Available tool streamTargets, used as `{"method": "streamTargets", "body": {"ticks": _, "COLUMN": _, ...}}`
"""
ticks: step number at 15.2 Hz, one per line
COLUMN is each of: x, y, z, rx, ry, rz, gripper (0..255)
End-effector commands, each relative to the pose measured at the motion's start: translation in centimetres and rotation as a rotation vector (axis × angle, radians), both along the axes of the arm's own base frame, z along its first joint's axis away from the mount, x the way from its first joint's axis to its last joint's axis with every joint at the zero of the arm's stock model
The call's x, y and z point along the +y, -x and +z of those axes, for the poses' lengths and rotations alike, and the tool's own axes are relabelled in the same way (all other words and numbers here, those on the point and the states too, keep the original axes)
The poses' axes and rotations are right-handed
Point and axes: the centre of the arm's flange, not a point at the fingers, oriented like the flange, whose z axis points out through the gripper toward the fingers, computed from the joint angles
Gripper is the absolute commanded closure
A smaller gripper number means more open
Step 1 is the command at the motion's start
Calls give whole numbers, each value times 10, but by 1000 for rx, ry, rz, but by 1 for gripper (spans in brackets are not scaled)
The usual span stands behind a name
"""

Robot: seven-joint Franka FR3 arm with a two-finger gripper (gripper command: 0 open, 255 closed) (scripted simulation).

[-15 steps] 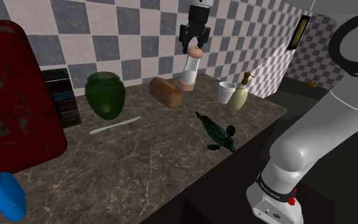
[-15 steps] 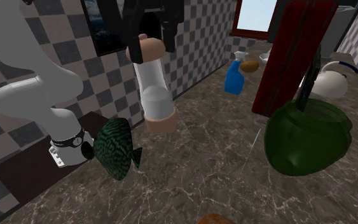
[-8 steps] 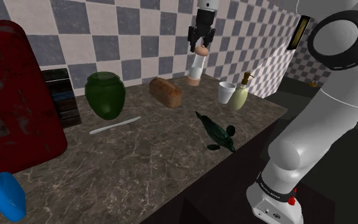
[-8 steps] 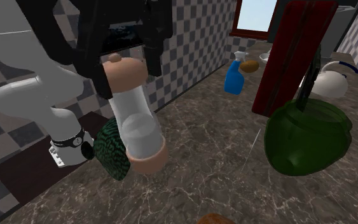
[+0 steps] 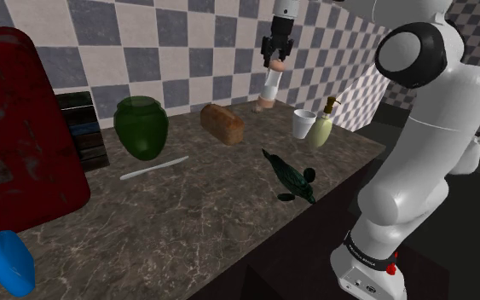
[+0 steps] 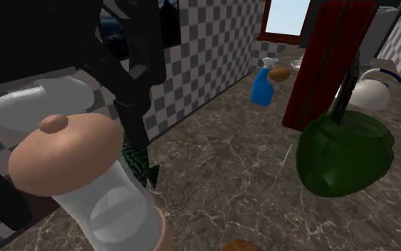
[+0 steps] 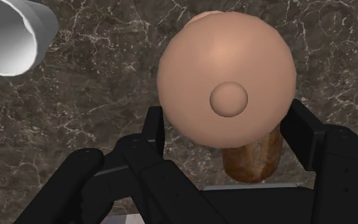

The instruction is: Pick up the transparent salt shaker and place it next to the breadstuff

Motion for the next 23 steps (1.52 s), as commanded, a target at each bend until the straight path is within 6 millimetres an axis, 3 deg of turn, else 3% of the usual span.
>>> {"method": "streamTargets", "body": {"ticks": 1, "x": -25, "y": -8, "z": -3, "rx": -1, "ry": 1, "rz": 1, "gripper": 255}}
{"method": "streamTargets", "body": {"ticks": 9, "x": -119, "y": -44, "z": -10, "rx": -1, "ry": 1, "rz": 1, "gripper": 255}}
{"method": "streamTargets", "body": {"ticks": 23, "x": -119, "y": -44, "z": -84, "rx": -1, "ry": 1, "rz": 1, "gripper": 255}}
